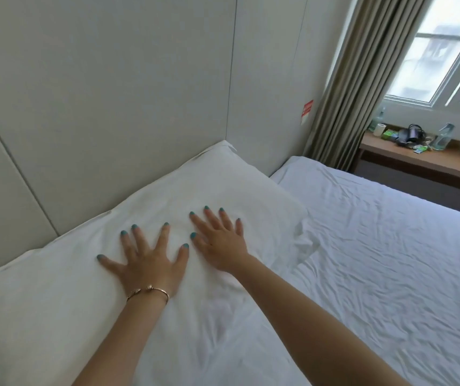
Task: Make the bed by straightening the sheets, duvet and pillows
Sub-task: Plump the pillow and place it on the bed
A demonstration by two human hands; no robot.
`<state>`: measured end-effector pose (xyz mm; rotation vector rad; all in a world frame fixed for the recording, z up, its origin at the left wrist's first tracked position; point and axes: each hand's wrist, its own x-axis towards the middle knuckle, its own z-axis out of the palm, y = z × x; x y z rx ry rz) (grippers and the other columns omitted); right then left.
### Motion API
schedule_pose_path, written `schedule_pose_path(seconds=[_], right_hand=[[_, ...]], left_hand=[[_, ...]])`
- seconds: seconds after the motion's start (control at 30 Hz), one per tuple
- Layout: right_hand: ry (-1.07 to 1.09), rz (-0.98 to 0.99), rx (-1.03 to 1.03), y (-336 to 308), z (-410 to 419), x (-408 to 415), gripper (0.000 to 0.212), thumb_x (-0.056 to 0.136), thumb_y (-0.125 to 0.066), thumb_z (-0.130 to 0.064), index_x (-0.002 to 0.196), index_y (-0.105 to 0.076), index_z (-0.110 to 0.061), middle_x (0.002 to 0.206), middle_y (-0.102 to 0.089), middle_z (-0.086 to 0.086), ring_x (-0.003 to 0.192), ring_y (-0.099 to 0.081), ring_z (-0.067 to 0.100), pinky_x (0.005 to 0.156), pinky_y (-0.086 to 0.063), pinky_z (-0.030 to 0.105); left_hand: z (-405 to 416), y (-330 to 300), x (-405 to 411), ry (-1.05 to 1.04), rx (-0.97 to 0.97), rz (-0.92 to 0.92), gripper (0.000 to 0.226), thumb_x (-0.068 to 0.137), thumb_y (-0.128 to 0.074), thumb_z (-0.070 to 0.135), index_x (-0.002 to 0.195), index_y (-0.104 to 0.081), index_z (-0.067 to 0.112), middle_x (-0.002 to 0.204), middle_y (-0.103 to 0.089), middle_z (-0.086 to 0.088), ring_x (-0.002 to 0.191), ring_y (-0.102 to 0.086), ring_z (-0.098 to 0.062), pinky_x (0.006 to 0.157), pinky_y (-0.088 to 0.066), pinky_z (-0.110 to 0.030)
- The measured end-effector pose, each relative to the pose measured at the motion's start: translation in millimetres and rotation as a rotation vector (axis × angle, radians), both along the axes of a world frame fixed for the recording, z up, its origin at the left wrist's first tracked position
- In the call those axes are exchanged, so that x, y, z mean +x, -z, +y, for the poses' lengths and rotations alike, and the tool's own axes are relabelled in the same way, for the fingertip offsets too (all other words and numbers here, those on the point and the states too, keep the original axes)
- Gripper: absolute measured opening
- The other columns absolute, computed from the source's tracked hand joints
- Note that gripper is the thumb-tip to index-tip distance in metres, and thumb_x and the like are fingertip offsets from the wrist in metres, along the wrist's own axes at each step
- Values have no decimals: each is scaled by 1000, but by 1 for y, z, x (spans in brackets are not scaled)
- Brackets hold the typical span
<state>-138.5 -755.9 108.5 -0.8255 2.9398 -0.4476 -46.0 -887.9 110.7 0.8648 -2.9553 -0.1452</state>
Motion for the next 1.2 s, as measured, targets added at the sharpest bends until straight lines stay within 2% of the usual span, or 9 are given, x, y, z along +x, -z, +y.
schedule_pose_path(seconds=[0.2, 0.33, 0.4, 0.57, 0.77, 0.83, 0.9, 1.0, 1.2], right_hand=[[-228, 85, 78, -3, -18, -26, 52, 100, -17, -54, 149, 1, -53, 162, 5, -14, 150, 9, 20, 115, 2, 59], [-458, 282, 128, 0, -31, -47, 58, 90, -2, -63, 148, 0, -56, 162, 1, -17, 150, 4, 16, 117, -3, 54], [-513, 277, 136, 3, -25, -73, 58, 89, -5, -69, 146, 3, -59, 162, 3, -19, 150, 7, 11, 120, 1, 48], [-232, 185, 184, 12, 3, -149, 61, 87, -8, -75, 144, 9, -60, 161, 13, -18, 149, 14, 12, 118, 8, 50], [-20, 68, 160, 4, -3, -144, 61, 93, -9, -66, 149, 10, -50, 162, 15, -11, 149, 14, 24, 115, 6, 60], [-85, 85, 34, -7, -13, -116, 58, 97, -13, -60, 152, 0, -47, 163, 7, -9, 150, 8, 26, 116, 1, 60], [-336, 205, -28, -3, -20, -78, 56, 96, -11, -60, 151, -6, -49, 163, -1, -13, 150, -1, 19, 118, -6, 53], [-492, 239, 51, 18, -4, -58, 54, 94, -8, -63, 147, 2, -58, 161, 1, -20, 150, 2, 10, 120, -3, 44], [11, 45, 159, 21, 64, -93, 57, 94, -10, -65, 147, 10, -55, 161, 14, -16, 150, 10, 16, 118, 3, 52]], left_hand=[[23, -1, -9, -260, 21, 35, 64, 90, -9, 66, 150, -3, 44, 160, 3, -14, 146, 11, -34, 104, 8, -73], [14, 9, 5, -325, 3, 86, 74, 83, -9, 78, 149, -2, 46, 161, 5, -8, 147, 12, -23, 103, 13, -70], [-3, 21, 22, -382, -14, 59, 82, 75, -5, 86, 147, 5, 49, 161, 10, -6, 147, 16, -21, 102, 14, -70], [-31, 40, 49, -522, 54, 26, 88, 66, 0, 93, 144, 12, 54, 159, 20, -1, 145, 22, -20, 104, 8, -71], [-31, 26, 44, -581, 120, 1, 80, 74, -2, 86, 145, 11, 52, 160, 18, -1, 145, 22, -22, 105, 9, -72], [-15, 8, 32, -597, 150, 76, 71, 85, -9, 76, 148, 4, 48, 161, 11, -2, 146, 17, -29, 106, 6, -71], [12, 0, 17, -468, 126, 187, 64, 90, -17, 70, 148, 0, 50, 162, 7, 2, 147, 14, -28, 105, 6, -73], [33, 19, 21, -289, -14, 57, 70, 81, -11, 81, 143, 8, 55, 160, 17, 5, 144, 23, -26, 99, 12, -76], [-4, 39, 73, -430, 72, 18, 81, 72, -5, 90, 143, 12, 56, 159, 20, 5, 145, 23, -20, 101, 8, -75]])
